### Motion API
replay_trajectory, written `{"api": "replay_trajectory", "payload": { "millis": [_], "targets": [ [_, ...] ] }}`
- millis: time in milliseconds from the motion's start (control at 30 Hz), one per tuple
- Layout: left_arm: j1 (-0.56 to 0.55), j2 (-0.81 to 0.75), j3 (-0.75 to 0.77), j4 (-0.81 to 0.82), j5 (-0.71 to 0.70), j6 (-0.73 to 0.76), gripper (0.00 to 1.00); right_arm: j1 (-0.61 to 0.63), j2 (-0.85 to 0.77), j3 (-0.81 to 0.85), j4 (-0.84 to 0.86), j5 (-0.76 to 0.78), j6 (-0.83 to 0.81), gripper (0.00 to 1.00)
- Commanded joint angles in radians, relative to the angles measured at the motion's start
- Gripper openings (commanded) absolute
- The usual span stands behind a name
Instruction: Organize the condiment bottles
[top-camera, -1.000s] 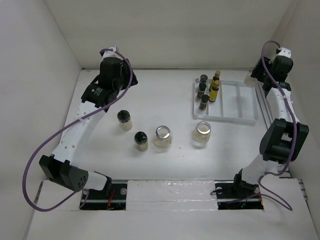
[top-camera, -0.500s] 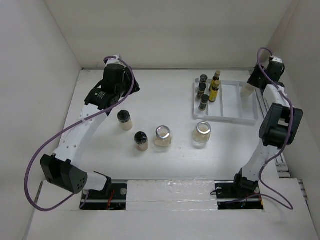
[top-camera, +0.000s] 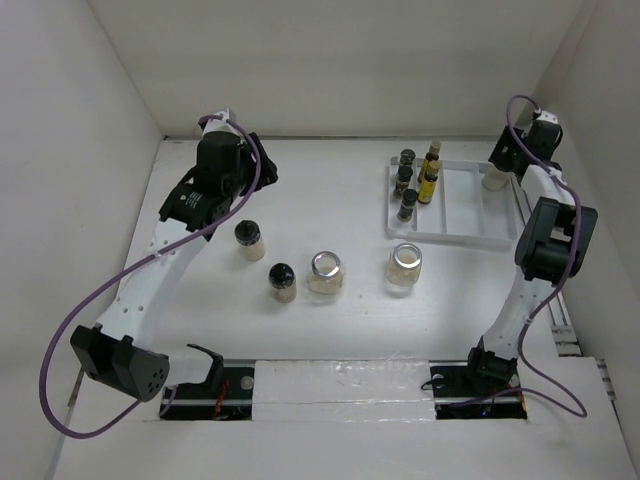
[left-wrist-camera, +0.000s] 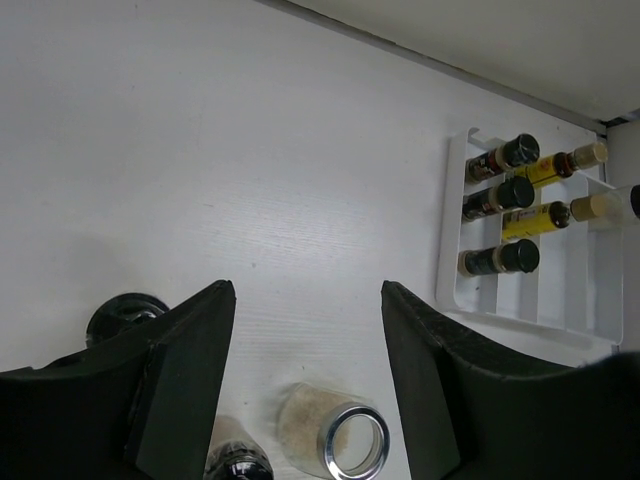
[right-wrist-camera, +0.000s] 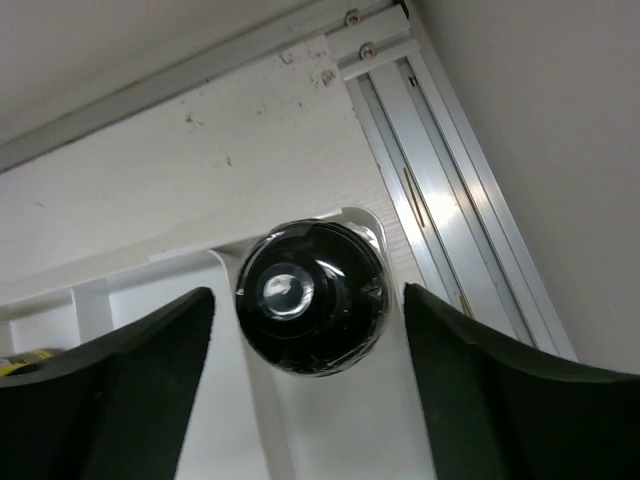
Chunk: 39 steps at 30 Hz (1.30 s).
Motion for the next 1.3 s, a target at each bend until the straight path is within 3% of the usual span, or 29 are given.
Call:
{"api": "replay_trajectory", "payload": {
  "millis": [0,67,167,233,267,333,400,433,500,633,767,800,867,1033,1100,1133,1200,1267],
  "targets": [
    [-0.005,-0.035,0.001,0.037,0.007,-0.011,0.57,0.016,-0.064,0.057,0.089,0.014,-0.023,0.86],
    [-0.005,-0.035,0.012,0.037,-0.002,-0.011,0.57,0.016,-0.115,0.057,0.089,0.014,-0.023,0.95],
    [-0.005,-0.035,0.024,0.037,-0.013,-0.011,0.59,0.044,-0.226,0.023,0.08,0.014,-0.023,0.97],
    [-0.005,-0.047,0.024,0.027,-0.034,-0.011,0.59,0.089,-0.289,-0.003,0.08,-0.024,-0.009,0.92],
    [-0.005,-0.047,0.051,0.018,-0.048,-0.011,0.59,0.114,-0.322,-0.018,0.08,-0.045,0.0,0.85],
    [-0.005,-0.047,0.061,-0.018,-0.1,-0.024,0.59,0.186,-0.397,-0.064,0.08,-0.136,0.0,0.54],
    [-0.005,-0.047,0.087,-0.045,-0.144,-0.06,0.59,0.345,-0.443,-0.092,0.07,-0.157,-0.041,0.26],
    [-0.005,-0.047,0.087,-0.069,-0.168,-0.073,0.59,0.404,-0.443,-0.092,0.054,-0.179,-0.063,0.19],
    [0.021,-0.047,0.107,-0.098,-0.195,-0.111,0.59,0.575,-0.443,-0.092,0.002,-0.216,-0.09,0.19],
    [0.022,-0.038,0.138,-0.199,-0.278,-0.195,0.59,0.803,-0.463,-0.119,-0.033,-0.309,-0.115,0.34],
    [0.022,-0.049,0.113,-0.293,-0.347,-0.248,0.6,1.007,-0.536,-0.225,-0.048,-0.287,-0.161,0.78],
    [0.022,-0.069,0.101,-0.302,-0.358,-0.258,0.62,1.048,-0.537,-0.24,-0.061,-0.277,-0.17,0.83],
    [0.022,-0.118,0.051,-0.284,-0.343,-0.258,0.63,1.192,-0.537,-0.27,-0.114,-0.267,-0.192,0.9],
    [0.04,-0.24,-0.086,-0.166,-0.311,-0.245,0.76,1.274,-0.537,-0.374,-0.067,-0.224,-0.161,0.92],
    [0.09,-0.241,-0.134,-0.157,-0.271,-0.228,0.76,1.288,-0.519,-0.386,-0.039,-0.224,-0.152,0.94],
    [0.128,-0.23,-0.143,-0.142,-0.149,-0.208,0.78,1.3,-0.505,-0.386,-0.039,-0.224,-0.152,0.95],
    [0.242,-0.183,-0.157,-0.141,-0.056,-0.183,0.78,1.331,-0.482,-0.386,-0.065,-0.19,-0.181,0.98],
    [0.259,-0.16,-0.136,-0.166,-0.06,-0.171,0.78,1.352,-0.463,-0.371,-0.065,-0.155,-0.204,0.99]
  ]
}}
